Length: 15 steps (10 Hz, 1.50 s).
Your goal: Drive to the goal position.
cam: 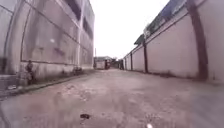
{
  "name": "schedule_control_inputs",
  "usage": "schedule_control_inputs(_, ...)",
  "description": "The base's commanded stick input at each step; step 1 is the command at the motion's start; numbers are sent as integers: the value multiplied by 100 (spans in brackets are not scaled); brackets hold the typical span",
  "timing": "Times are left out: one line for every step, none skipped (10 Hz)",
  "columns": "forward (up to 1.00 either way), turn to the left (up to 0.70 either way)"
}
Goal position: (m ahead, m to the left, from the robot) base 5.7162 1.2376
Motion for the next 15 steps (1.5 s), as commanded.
schedule_control_inputs(100,0)
schedule_control_inputs(100,0)
schedule_control_inputs(100,0)
schedule_control_inputs(100,0)
schedule_control_inputs(100,0)
schedule_control_inputs(100,0)
schedule_control_inputs(100,0)
schedule_control_inputs(100,0)
schedule_control_inputs(100,0)
schedule_control_inputs(100,0)
schedule_control_inputs(100,0)
schedule_control_inputs(100,0)
schedule_control_inputs(100,0)
schedule_control_inputs(100,0)
schedule_control_inputs(100,-33)
